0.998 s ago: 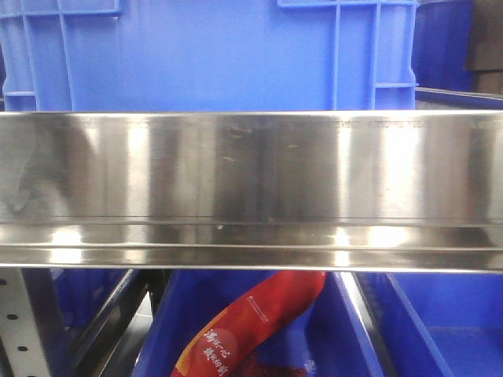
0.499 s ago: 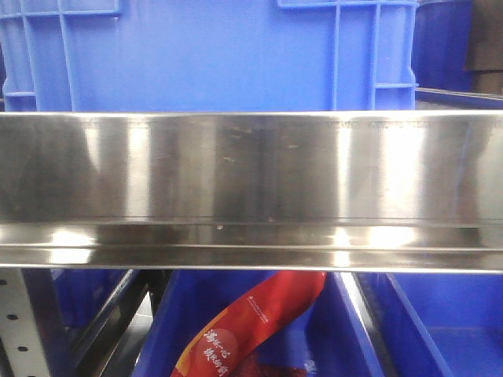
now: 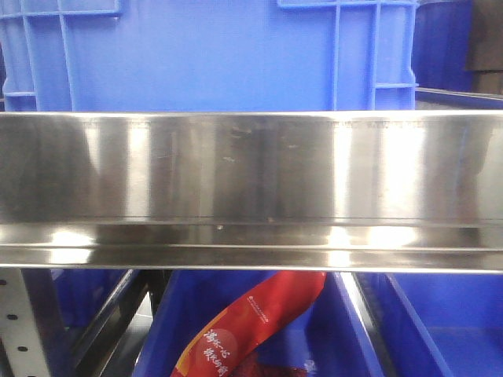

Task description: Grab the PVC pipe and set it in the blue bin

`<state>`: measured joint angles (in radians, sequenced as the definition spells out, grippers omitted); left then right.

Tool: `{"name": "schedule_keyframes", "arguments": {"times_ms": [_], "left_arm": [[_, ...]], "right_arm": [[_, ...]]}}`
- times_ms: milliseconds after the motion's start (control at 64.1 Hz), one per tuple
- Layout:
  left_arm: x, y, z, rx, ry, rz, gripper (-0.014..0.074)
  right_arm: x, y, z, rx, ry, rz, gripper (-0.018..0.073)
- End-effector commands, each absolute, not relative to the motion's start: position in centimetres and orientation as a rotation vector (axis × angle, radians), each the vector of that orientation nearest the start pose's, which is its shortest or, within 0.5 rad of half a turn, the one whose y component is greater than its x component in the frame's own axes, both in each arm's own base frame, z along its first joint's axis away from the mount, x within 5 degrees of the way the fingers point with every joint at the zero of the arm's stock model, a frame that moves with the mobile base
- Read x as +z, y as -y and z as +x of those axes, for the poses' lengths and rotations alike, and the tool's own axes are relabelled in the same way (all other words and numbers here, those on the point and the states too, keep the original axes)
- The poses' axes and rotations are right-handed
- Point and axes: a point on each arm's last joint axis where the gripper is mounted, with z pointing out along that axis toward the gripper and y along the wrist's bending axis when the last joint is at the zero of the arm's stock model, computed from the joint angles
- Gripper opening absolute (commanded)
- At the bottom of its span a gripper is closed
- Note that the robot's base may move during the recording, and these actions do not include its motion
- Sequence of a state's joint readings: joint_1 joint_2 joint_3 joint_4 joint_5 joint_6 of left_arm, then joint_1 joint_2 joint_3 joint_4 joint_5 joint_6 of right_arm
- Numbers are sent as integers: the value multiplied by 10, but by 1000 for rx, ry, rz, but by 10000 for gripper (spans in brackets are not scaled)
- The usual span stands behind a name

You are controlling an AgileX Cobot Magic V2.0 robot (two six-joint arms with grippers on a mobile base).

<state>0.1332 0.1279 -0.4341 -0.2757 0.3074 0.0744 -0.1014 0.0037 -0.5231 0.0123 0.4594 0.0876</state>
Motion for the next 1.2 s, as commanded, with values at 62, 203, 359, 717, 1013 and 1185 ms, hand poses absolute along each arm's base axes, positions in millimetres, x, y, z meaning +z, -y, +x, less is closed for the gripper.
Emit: {"name": "schedule_keyframes", "arguments": {"times_ms": [62, 203, 359, 717, 1013, 1185], "left_arm": [[324, 2, 38, -119, -1438, -185, -111], [324, 2, 38, -119, -1438, -185, -111], [324, 2, 38, -119, -1438, -185, -111], [324, 2, 38, -119, -1438, -185, -111], [324, 2, 38, -115, -1438, -183, -111], [324, 2, 38, -115, -1438, -183, -111]], "right_arm": [[338, 0, 1, -16, -1394, 135, -162], [338, 0, 1, -16, -1394, 135, -162], [338, 1, 3, -29, -1345, 126, -162], [260, 5, 46, -30, -1293, 119, -162], [224, 12, 53, -105, -1351, 214, -162], [219, 14, 54, -134, -1400, 252, -162]]}}
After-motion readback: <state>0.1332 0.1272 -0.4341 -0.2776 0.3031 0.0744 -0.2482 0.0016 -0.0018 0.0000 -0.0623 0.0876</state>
